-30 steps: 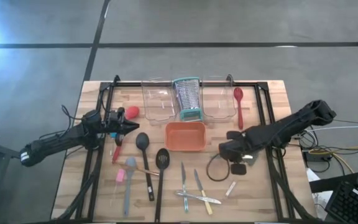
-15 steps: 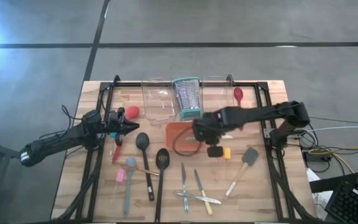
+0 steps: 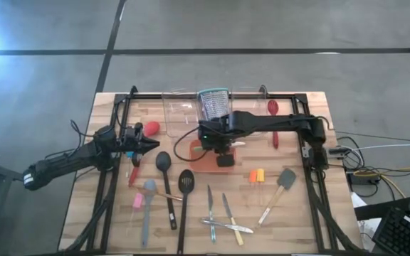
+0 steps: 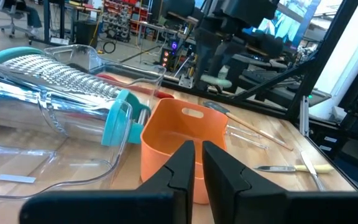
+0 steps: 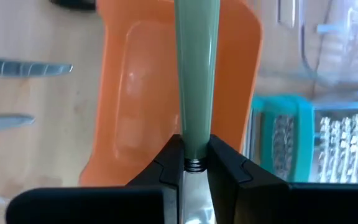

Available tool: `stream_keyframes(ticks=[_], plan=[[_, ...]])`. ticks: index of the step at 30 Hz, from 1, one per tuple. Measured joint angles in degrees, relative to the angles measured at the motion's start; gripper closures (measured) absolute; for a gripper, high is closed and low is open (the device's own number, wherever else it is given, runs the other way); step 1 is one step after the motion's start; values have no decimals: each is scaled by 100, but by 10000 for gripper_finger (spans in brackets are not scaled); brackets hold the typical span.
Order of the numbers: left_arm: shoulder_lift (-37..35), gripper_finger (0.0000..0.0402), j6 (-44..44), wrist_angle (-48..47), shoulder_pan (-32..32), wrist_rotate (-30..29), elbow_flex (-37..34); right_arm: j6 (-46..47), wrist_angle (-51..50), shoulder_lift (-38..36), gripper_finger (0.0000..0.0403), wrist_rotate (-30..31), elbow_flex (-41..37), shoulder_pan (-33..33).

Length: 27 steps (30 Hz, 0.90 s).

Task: Pick & Place Kitchen Items
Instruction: Put the green knife into the orange bin

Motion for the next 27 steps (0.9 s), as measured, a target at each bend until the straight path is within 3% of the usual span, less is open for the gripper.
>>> stream_keyframes(ticks=[10,27], plan=[[9,366,0,0,-2,0,0,-199,-637,905,368,37,997,-87],[15,366,0,0,-2,0,0,-283,-745,992,368,179,670,-102]])
